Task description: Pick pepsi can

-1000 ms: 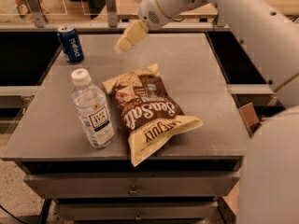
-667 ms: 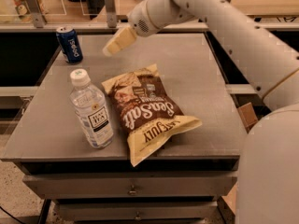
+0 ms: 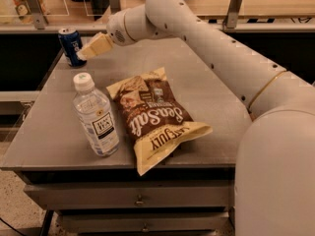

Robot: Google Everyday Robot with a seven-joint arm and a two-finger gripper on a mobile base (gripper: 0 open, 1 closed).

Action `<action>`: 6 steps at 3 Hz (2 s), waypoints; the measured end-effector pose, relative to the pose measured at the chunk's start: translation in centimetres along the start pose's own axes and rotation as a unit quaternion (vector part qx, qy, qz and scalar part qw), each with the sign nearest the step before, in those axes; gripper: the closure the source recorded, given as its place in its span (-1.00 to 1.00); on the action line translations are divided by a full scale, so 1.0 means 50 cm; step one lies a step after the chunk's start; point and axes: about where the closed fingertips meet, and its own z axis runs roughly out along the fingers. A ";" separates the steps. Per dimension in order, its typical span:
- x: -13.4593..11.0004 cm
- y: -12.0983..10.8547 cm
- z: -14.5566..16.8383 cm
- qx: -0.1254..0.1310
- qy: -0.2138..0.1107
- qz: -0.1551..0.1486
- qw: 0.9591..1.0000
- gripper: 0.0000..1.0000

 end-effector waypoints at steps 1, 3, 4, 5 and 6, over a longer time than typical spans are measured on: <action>0.000 0.001 0.002 -0.001 0.000 0.000 1.000 -1.00; 0.045 0.015 0.073 -0.025 0.011 0.001 1.000 -1.00; 0.054 0.034 0.111 -0.043 0.004 -0.008 0.999 -1.00; 0.061 0.048 0.141 -0.058 -0.001 -0.010 0.998 -1.00; 0.056 0.062 0.169 -0.070 -0.008 -0.016 0.997 -1.00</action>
Offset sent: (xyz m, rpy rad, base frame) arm 0.0113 0.0179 -0.0405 -0.0642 0.0469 0.0139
